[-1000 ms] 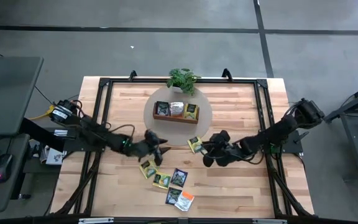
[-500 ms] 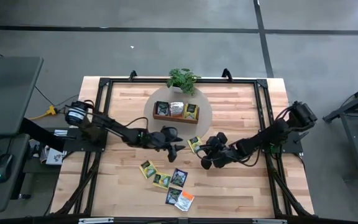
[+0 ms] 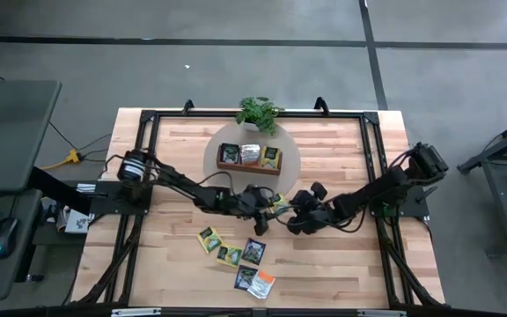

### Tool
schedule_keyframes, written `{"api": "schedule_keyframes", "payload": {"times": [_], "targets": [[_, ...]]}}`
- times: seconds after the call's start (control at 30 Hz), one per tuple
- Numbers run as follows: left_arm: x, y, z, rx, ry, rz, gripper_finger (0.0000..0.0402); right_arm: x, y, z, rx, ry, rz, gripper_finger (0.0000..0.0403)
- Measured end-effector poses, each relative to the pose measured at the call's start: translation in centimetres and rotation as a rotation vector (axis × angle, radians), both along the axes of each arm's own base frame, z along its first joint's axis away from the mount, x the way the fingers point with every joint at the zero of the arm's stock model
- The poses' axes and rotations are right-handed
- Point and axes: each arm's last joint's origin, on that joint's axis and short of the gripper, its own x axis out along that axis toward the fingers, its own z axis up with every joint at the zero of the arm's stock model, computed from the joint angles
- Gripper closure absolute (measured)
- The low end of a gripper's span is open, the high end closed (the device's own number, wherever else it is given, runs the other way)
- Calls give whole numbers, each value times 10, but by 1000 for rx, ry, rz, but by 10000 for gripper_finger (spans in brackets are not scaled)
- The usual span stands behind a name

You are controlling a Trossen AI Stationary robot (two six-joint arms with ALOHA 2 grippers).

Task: Pick & Place Tea
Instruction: Put the right yellow tea bag into the right section of the wooden organizer

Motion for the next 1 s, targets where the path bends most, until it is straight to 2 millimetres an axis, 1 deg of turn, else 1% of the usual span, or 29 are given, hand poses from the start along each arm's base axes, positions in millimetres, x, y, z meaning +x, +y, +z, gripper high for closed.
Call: {"api": "schedule_keyframes", "payload": {"times": [0.03, 0.13, 0.2, 0.23, 0.33, 0.4, 0.43, 0.53, 0.8, 0.93, 1.0], "targets": [[1, 0, -3, 16, 32, 18, 206, -1, -2, -1, -11, 11, -13, 403], [14, -1, -3, 14, 35, 42, 206, -1, -10, -2, -37, 40, -46, 403], [17, -2, -8, 17, 74, 56, 206, -2, -15, -1, -44, 57, -60, 403], [18, -2, -10, 19, 92, 57, 207, -2, -17, -1, -50, 62, -62, 403], [30, -4, -7, 19, 70, 64, 214, -2, -21, 4, -65, 67, -56, 403], [30, -3, -9, 47, 115, 92, 224, -3, -23, 7, -69, 65, -57, 403], [30, -2, -11, 64, 143, 104, 230, -4, -23, 9, -74, 68, -58, 403], [32, -2, -7, 83, 156, 124, 250, -6, -24, 14, -93, 69, -54, 403], [28, -1, -11, 104, 213, 133, 313, -11, -26, 30, -105, 42, -34, 403], [30, -2, -23, 89, 239, 98, 354, -13, -26, 39, -96, 7, -30, 398], [29, -3, -25, 84, 259, 53, 376, -13, -26, 43, -67, -10, -21, 392]]}}
